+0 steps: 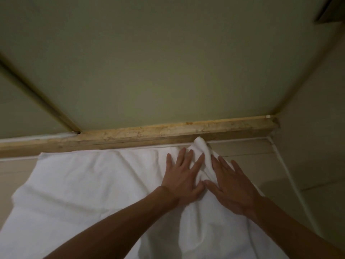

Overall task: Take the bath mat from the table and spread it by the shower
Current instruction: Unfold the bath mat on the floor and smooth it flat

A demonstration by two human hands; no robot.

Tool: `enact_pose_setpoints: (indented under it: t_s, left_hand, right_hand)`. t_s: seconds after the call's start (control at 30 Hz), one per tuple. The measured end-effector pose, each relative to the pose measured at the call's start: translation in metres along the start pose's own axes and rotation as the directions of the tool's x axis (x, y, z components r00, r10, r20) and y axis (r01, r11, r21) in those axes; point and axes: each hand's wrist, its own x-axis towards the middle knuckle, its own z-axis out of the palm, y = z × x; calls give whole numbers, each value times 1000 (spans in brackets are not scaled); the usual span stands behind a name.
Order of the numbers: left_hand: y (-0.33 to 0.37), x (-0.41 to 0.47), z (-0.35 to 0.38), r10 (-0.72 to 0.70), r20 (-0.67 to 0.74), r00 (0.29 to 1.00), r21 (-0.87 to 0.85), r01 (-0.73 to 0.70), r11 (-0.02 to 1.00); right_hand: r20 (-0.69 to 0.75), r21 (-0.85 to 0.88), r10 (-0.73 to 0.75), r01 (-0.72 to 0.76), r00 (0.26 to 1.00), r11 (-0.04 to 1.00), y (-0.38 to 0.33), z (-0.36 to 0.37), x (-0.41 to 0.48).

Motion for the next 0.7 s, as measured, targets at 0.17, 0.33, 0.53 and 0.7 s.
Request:
enact_pose_setpoints:
  t_s: [0.17,0.33,0.53,0.7]
  left_hand:
    - [-1,7,-1,46,6,999,-6,-46,999]
    - [6,20,-2,106,44,993,23,-107,994]
    - [14,29,0,120,82,989,59,-125,990]
    - [17,36,-3,131,121,984,79,-141,987]
  right_hand:
    - [18,-49,85,-84,996,995,16,4,0]
    - [4,-208,152,-148,988,967,35,-1,-13]
    - [-132,-183,255,-276,958,944,24,-14,-26]
    - [-221,-153,361,-398,906,905,33,-19,-33]
